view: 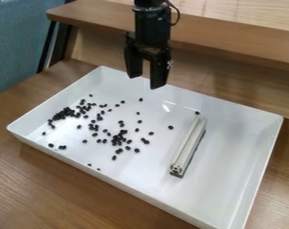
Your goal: Sweep into pile
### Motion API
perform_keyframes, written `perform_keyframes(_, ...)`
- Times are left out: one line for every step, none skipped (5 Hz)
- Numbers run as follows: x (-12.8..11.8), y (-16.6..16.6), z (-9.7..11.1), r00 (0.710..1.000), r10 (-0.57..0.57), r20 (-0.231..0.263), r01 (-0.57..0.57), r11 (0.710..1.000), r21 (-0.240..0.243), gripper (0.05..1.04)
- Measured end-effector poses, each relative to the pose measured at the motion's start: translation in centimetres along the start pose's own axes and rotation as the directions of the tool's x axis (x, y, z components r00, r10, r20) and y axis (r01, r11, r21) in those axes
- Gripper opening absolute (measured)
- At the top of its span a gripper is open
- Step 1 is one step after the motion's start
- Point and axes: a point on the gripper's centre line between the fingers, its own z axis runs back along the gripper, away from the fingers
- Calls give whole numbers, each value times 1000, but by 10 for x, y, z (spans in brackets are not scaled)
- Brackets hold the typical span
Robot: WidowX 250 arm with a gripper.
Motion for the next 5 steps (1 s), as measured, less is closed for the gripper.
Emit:
perform_keyframes(-1, -1, -17, 999, 3, -35, -3, 1000, -20, 1001)
perform_keyframes(-7, -25, -43, 998, -13, -64, 9, 998, -58, 1001)
perform_keyframes(-3, -46, -32, 1000, -14, -9, 14, 999, -46, 1001)
perform_keyframes(2, -60, -33, 998, 51, 25, -51, 999, -18, 1001)
perform_keyframes(9, -74, -33, 992, 114, 47, -114, 993, -13, 1001)
